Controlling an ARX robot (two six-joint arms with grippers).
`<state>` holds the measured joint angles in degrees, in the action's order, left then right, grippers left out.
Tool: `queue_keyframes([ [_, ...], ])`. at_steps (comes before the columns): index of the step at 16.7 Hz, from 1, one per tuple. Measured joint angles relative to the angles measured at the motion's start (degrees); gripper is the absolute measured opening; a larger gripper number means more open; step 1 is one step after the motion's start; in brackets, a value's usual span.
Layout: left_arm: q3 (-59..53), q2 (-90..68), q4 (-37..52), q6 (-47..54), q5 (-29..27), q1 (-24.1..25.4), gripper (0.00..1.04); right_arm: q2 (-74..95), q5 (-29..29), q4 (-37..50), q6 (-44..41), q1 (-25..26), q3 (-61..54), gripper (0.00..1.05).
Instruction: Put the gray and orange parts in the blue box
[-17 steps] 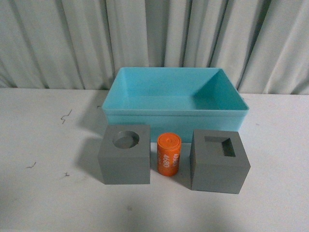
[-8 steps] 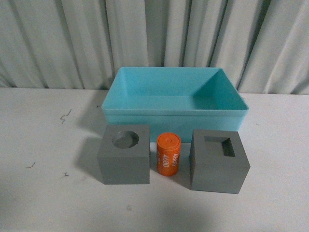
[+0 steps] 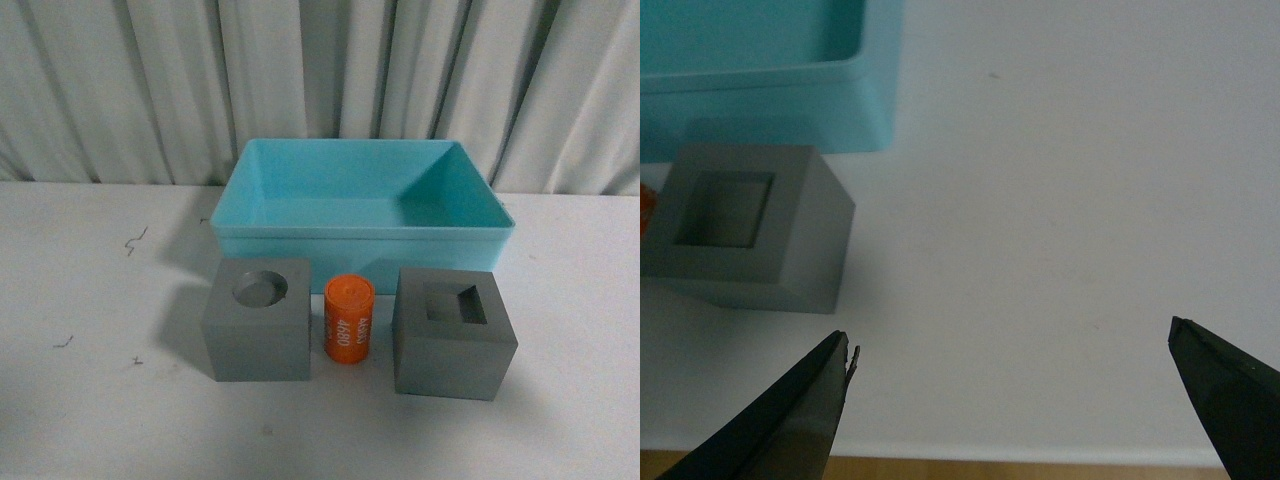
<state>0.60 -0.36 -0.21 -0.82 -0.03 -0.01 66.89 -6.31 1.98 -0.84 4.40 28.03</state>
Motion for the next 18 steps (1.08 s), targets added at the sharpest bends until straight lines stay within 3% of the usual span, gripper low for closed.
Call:
queue_keyframes([
  [5, 0.0, 0.0, 0.0, 0.0, 0.0, 0.0, 0.98, 18.5, 1.9, 8.1, -0.2, -9.5, 7.9, 0.98],
  [11, 0.0, 0.0, 0.0, 0.0, 0.0, 0.0, 0.98, 32.2, 4.7, 12.7, 5.4, -16.0, 15.5, 0.98],
  [18, 0.0, 0.0, 0.0, 0.0, 0.0, 0.0, 0.98, 40.0, 7.0, 14.0, 10.4, -18.0, 19.4, 0.98],
])
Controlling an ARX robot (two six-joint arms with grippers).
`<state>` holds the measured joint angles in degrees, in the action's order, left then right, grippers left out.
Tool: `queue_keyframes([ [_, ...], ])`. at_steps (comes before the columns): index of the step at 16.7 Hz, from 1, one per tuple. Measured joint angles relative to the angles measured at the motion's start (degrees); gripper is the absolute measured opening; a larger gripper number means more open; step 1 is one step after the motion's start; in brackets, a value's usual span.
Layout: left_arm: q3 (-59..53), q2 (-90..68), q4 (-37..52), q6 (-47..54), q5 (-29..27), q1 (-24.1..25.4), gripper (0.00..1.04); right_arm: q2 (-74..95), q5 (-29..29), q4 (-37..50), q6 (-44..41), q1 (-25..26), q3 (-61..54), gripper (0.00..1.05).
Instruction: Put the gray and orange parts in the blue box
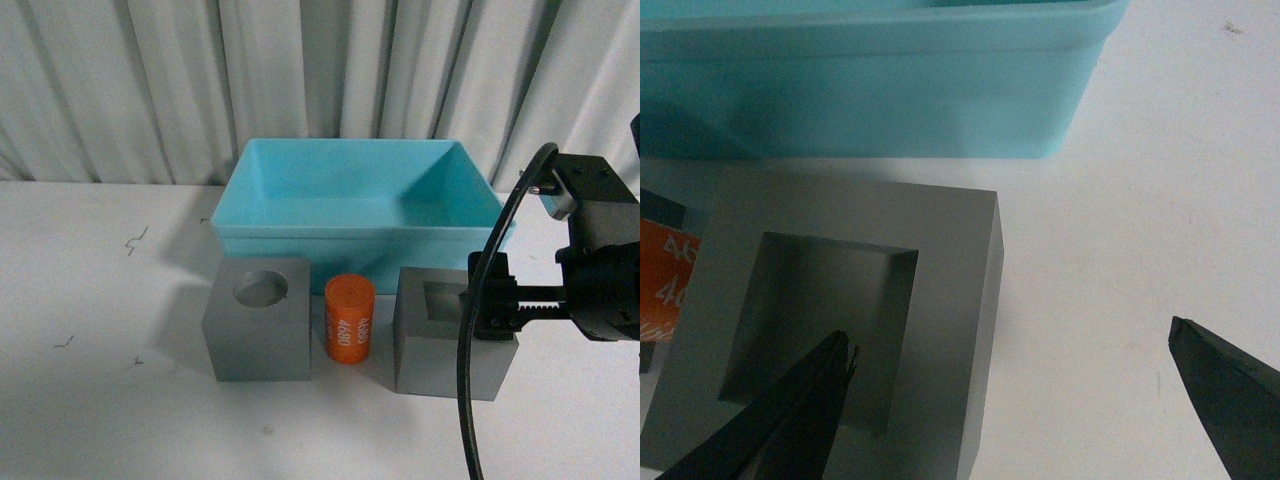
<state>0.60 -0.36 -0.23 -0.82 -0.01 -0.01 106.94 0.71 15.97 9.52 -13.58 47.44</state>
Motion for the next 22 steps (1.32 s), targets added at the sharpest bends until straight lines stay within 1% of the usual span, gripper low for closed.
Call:
queue_keyframes([
  [4, 0.0, 0.0, 0.0, 0.0, 0.0, 0.0, 0.98, 4.1, 0.1, -0.1, 2.7, -0.9, 2.6, 0.98],
  [7, 0.0, 0.0, 0.0, 0.0, 0.0, 0.0, 0.98, 4.4, 0.0, -0.6, 3.0, -1.9, 3.0, 0.97],
  [9, 0.0, 0.0, 0.0, 0.0, 0.0, 0.0, 0.98, 4.4, 0.2, -0.8, 3.0, -2.2, 3.1, 0.84],
  [10, 0.0, 0.0, 0.0, 0.0, 0.0, 0.0, 0.98, 4.3, 0.2, -0.9, 3.0, -2.2, 3.1, 0.74],
  [12, 0.0, 0.0, 0.0, 0.0, 0.0, 0.0, 0.98, 4.0, 0.9, -0.6, 3.0, -2.1, 2.5, 0.49],
  [13, 0.0, 0.0, 0.0, 0.0, 0.0, 0.0, 0.98, 3.5, 1.1, -0.5, 2.9, -2.1, 2.0, 0.42],
  [14, 0.0, 0.0, 0.0, 0.0, 0.0, 0.0, 0.98, 2.0, 2.0, 0.0, 2.9, -1.8, 0.1, 0.28],
  [15, 0.0, 0.0, 0.0, 0.0, 0.0, 0.0, 0.98, -0.4, 3.0, 0.9, 2.3, -1.7, -2.8, 0.19],
  [17, 0.0, 0.0, 0.0, 0.0, 0.0, 0.0, 0.98, -7.6, 5.0, -0.1, 0.0, -1.8, -8.2, 0.18],
  [19, 0.0, 0.0, 0.0, 0.0, 0.0, 0.0, 0.98, -17.9, 5.6, -3.1, -3.1, -0.7, -9.9, 0.18],
  [21, 0.0, 0.0, 0.0, 0.0, 0.0, 0.0, 0.98, -26.8, 5.5, -4.5, -6.1, 2.8, -6.8, 0.18],
  [22, 0.0, 0.0, 0.0, 0.0, 0.0, 0.0, 0.98, -29.4, 5.5, -3.4, -8.1, 5.8, -3.2, 0.18],
])
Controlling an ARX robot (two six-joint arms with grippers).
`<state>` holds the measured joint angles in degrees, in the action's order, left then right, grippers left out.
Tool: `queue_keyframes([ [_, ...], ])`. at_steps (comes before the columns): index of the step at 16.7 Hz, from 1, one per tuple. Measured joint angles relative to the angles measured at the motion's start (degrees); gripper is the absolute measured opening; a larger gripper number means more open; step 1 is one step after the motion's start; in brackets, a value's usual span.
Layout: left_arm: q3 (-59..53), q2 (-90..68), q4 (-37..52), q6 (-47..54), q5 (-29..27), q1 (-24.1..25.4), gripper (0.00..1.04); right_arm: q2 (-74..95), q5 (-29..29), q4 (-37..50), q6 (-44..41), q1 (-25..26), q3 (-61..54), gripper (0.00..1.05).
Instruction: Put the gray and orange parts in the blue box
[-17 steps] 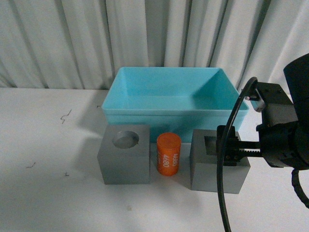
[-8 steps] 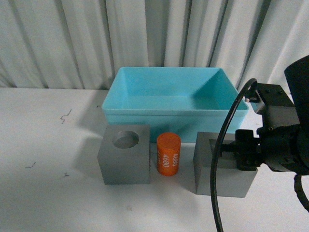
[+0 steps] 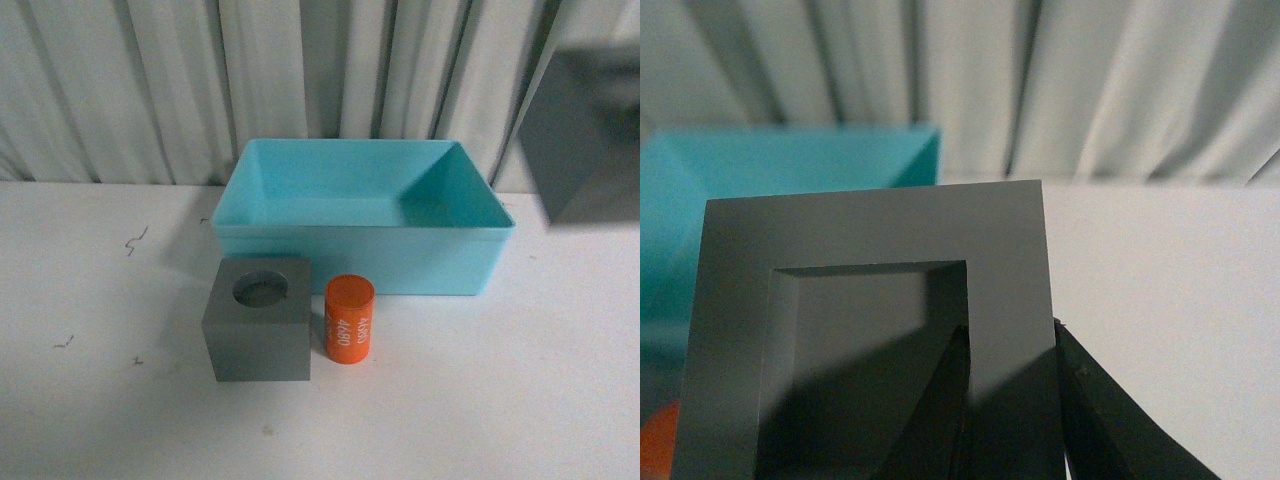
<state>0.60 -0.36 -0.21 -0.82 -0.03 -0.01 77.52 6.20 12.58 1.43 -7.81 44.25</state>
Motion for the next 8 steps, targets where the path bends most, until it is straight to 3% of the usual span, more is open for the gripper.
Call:
queue_keyframes([
  [3, 0.0, 0.0, 0.0, 0.0, 0.0, 0.0, 0.98, 7.3, -1.3, 4.2, -2.9, 5.2, 13.1, 0.18],
  [8, 0.0, 0.0, 0.0, 0.0, 0.0, 0.0, 0.98, 27.4, -3.1, 5.9, -1.2, -0.9, 31.2, 0.18],
])
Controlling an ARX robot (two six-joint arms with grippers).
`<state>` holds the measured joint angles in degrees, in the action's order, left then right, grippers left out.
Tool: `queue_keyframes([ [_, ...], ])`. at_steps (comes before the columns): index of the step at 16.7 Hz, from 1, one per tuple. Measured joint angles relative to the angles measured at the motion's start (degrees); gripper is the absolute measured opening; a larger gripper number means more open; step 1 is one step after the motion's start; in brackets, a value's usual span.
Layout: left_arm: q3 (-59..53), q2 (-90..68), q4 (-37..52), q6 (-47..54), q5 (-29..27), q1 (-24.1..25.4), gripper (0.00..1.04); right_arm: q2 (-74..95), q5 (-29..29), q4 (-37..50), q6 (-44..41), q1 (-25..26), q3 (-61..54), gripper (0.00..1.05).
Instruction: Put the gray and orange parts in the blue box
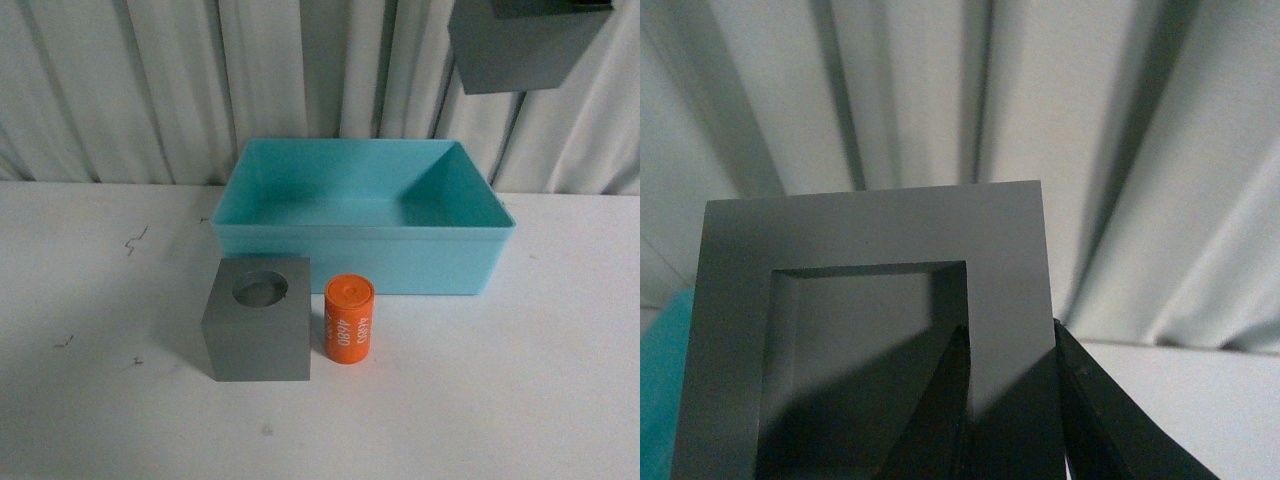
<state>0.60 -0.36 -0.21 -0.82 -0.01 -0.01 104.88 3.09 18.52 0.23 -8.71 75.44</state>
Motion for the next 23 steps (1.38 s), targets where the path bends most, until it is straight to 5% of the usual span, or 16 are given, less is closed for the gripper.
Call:
queue_keyframes([
  [11, 0.0, 0.0, 0.0, 0.0, 0.0, 0.0, 0.98, 22.0, 6.1, 4.6, 15.1, -4.0, 8.8, 0.18],
  [23, 0.0, 0.0, 0.0, 0.0, 0.0, 0.0, 0.98, 27.5, 6.6, 3.0, 18.6, -3.3, 11.1, 0.18],
])
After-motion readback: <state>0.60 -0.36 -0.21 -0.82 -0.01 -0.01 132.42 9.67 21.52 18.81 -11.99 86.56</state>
